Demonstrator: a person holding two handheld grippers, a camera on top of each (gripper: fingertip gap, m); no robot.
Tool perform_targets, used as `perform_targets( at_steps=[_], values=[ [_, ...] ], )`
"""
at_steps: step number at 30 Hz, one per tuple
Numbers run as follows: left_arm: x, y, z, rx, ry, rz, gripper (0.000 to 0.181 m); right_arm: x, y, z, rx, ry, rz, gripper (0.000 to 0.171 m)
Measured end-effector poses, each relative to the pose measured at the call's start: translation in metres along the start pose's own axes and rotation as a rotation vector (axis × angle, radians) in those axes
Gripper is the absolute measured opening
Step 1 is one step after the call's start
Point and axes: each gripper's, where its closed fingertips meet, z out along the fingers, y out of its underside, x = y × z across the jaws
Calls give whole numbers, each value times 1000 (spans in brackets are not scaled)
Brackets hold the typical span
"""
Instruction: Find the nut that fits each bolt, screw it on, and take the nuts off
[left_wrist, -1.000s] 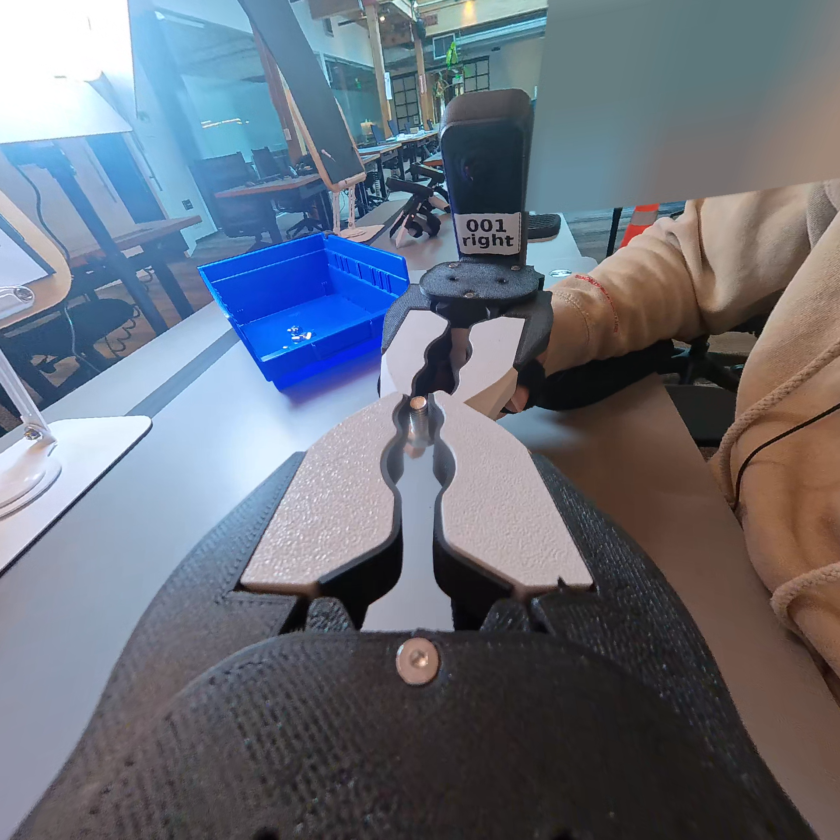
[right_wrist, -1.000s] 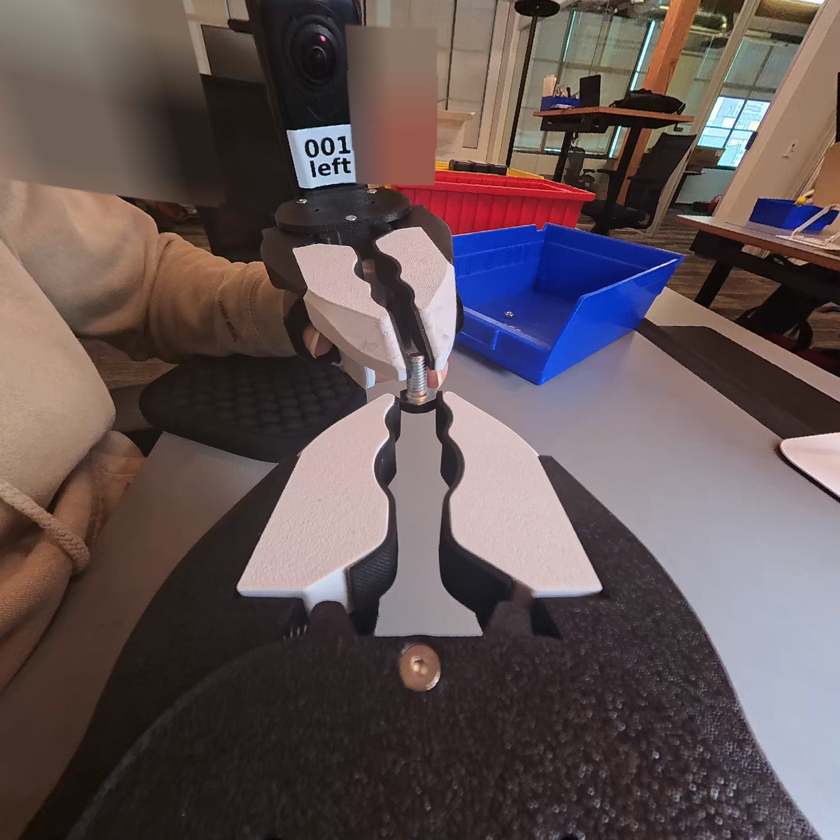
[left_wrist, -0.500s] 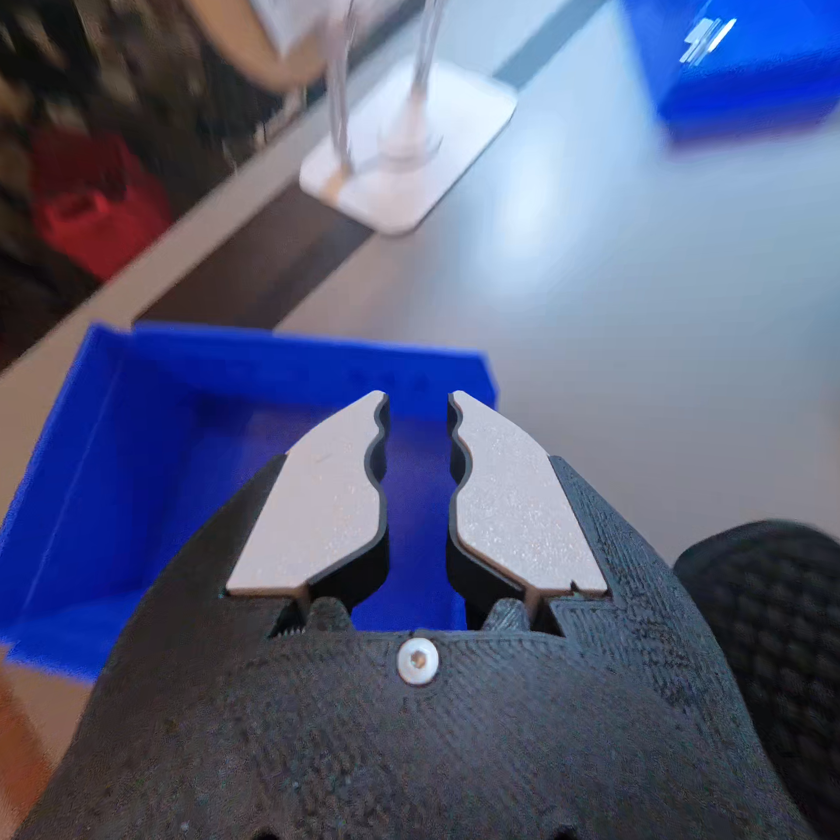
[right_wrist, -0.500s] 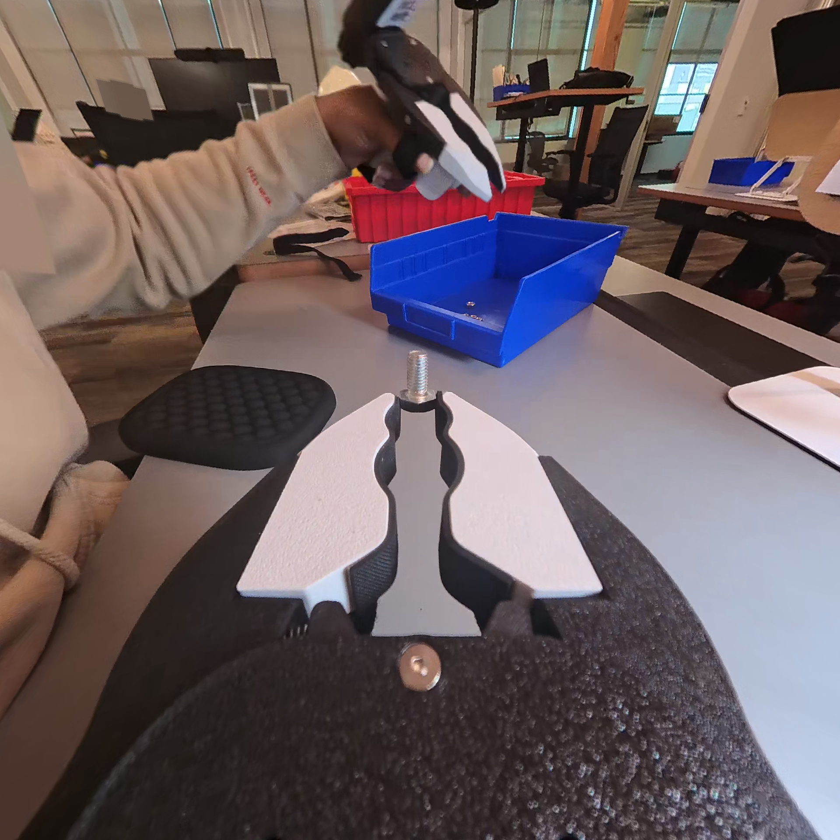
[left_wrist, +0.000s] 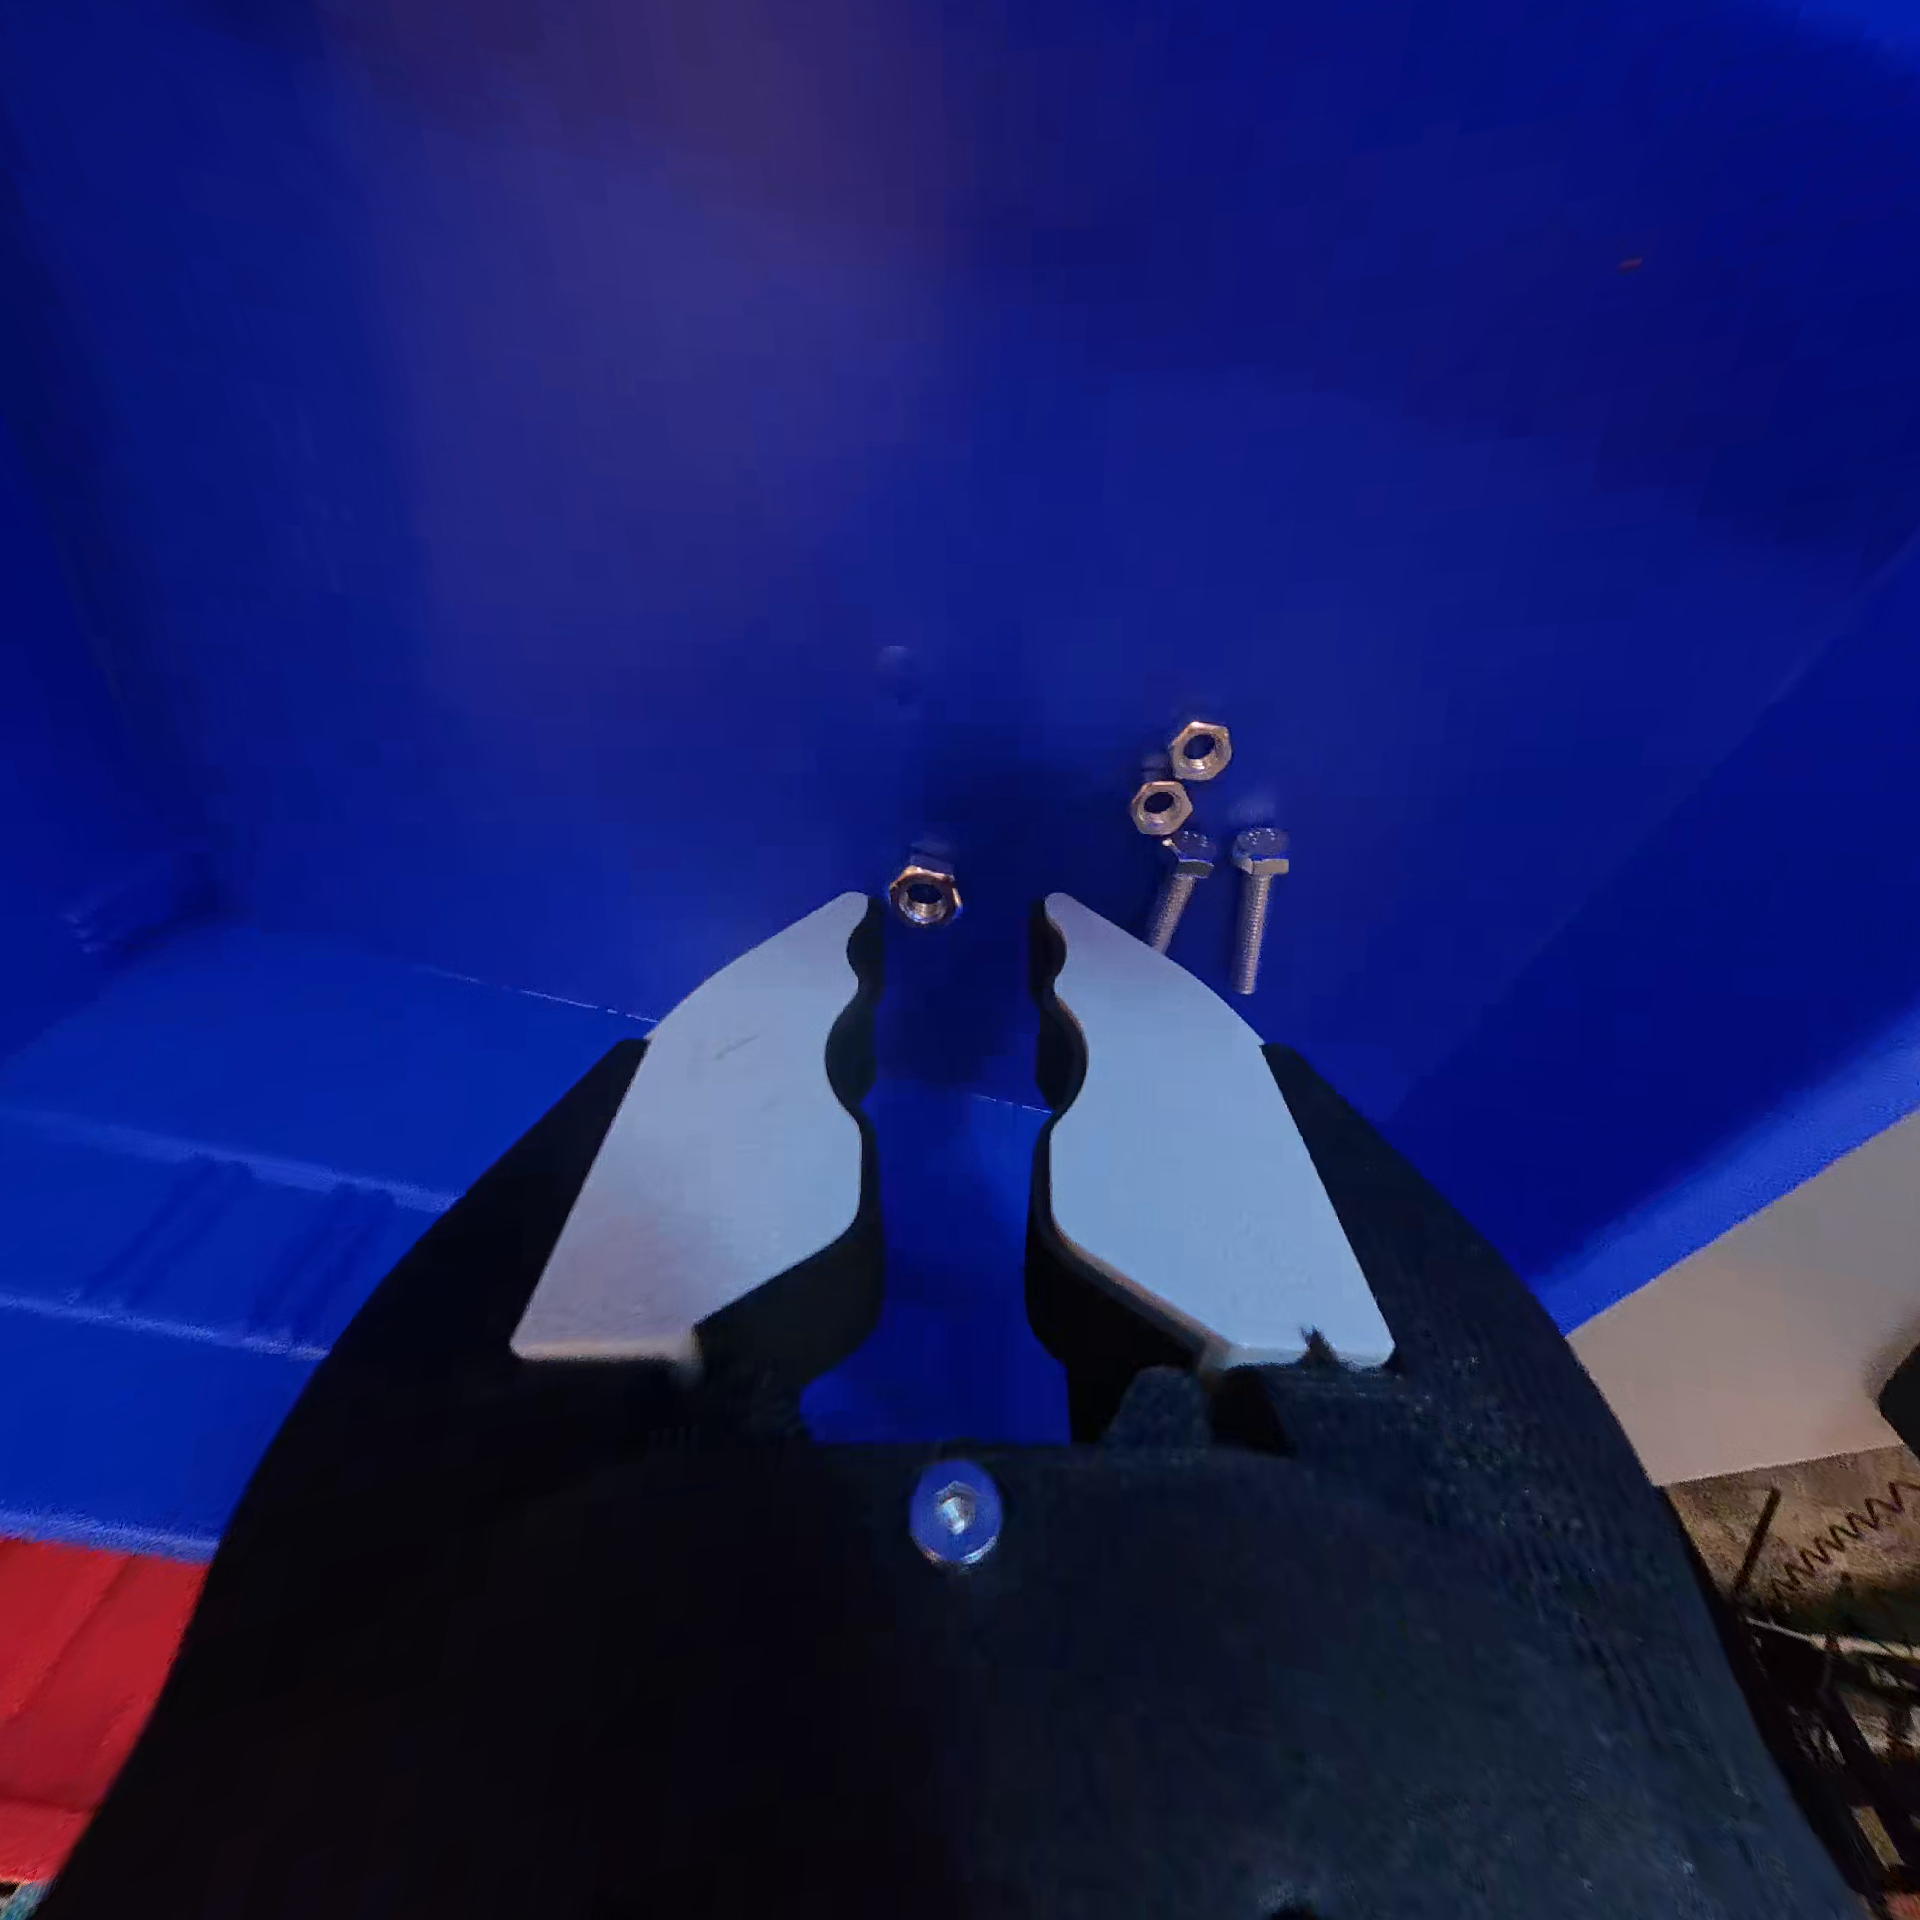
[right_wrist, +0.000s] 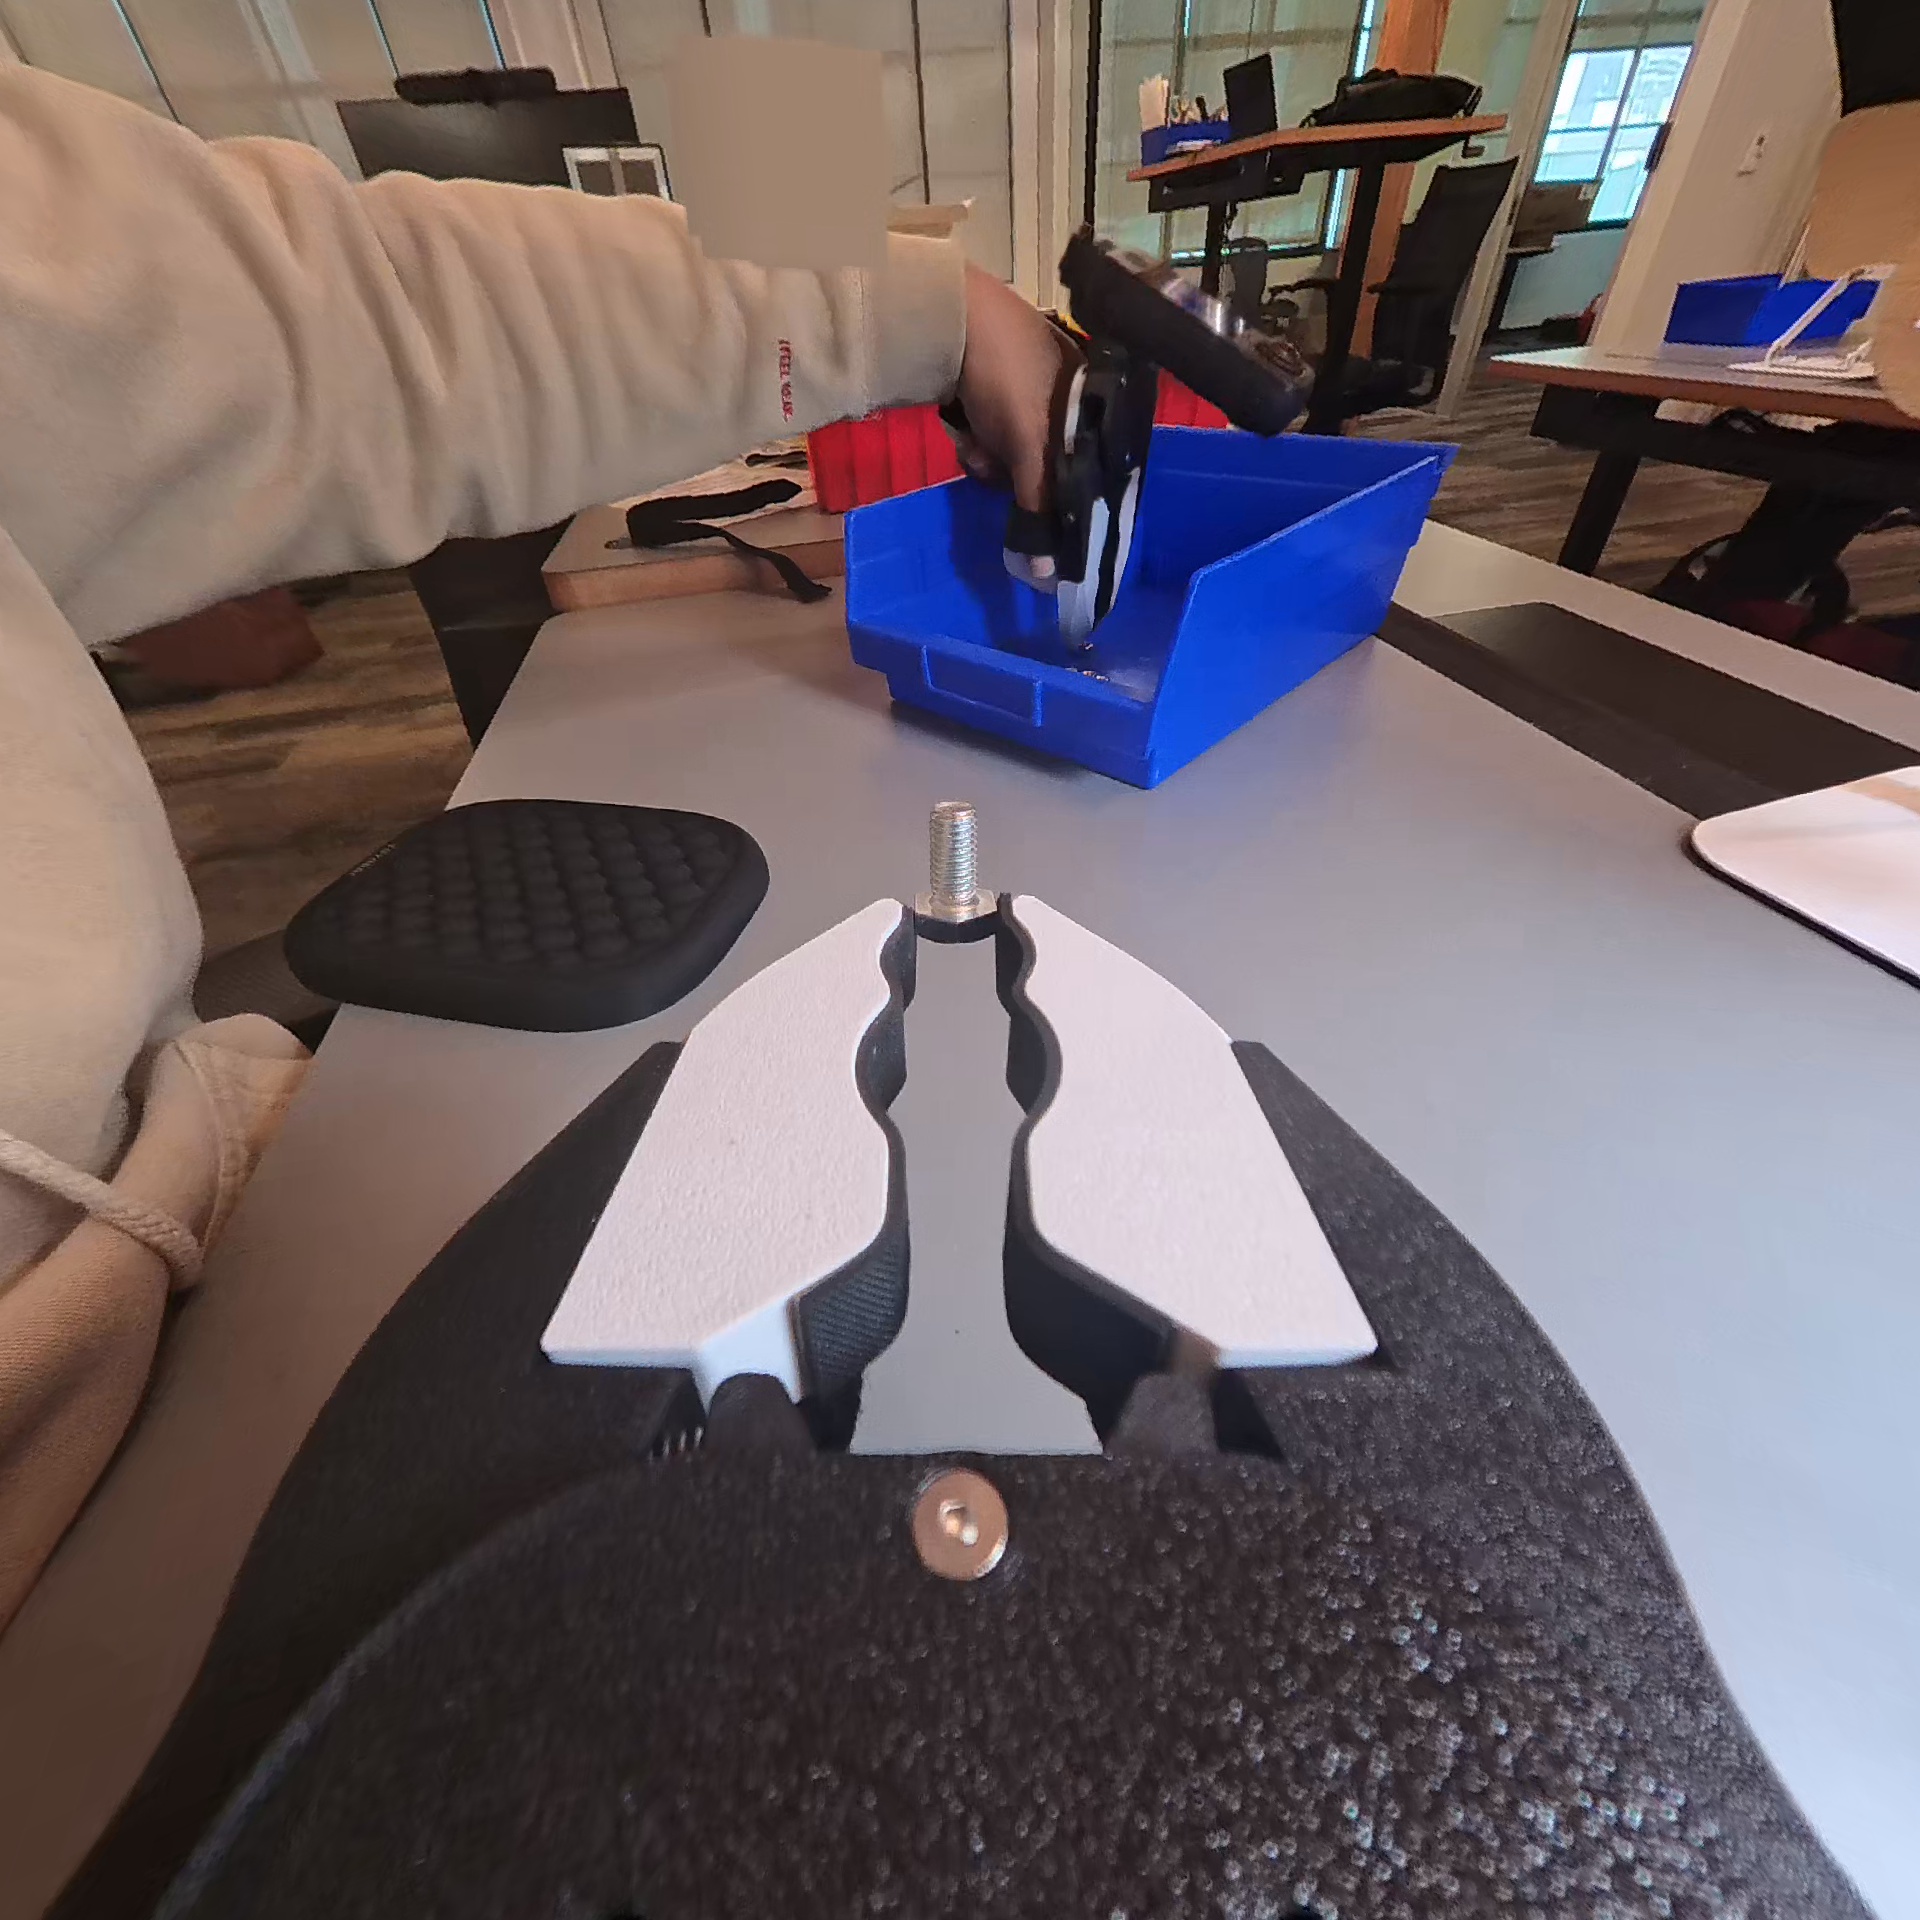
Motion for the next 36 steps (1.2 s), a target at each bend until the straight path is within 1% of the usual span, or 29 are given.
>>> perform_targets(
  at_steps=[3, 5, 8, 10, 12, 15, 19, 23, 26, 30, 33, 36],
  values=[
    [-1, 2, 8, -45, 1, -4, 25, 1, 2, 0, -5, -2, 4, 14],
    [4, 2, 9, -58, 34, -6, 17, 1, 2, 0, -7, -3, 4, 14],
    [7, 1, 8, -60, 29, 16, 16, 0, 2, 0, -7, -7, 4, 14],
    [14, -3, 1, -39, 32, 39, 16, 0, 2, 0, -4, -7, 0, 14],
    [30, -11, -18, 19, 29, 103, 15, -1, 2, 0, 1, -4, -5, 14],
    [76, -30, -63, 139, 40, 248, 15, -2, 4, 3, 1, -3, -2, 14],
    [165, -52, -117, 256, 60, 509, 16, -8, 11, 11, -1, -14, 31, 14],
    [258, -63, -142, 290, 92, 782, 15, -17, 15, 19, -5, -35, 77, 14],
    [311, -72, -150, 301, 90, 943, 15, -22, 16, 22, 3, -39, 110, 14],
    [355, -79, -154, 284, 85, 1084, 15, -23, 13, 22, 28, -40, 138, 14],
    [369, -85, -155, 269, 81, 1131, 15, -24, 7, 19, 57, -44, 125, 15],
    [374, -89, -155, 250, 85, 1149, 15, -26, 5, 18, 65, -51, 115, 15]
  ],
)
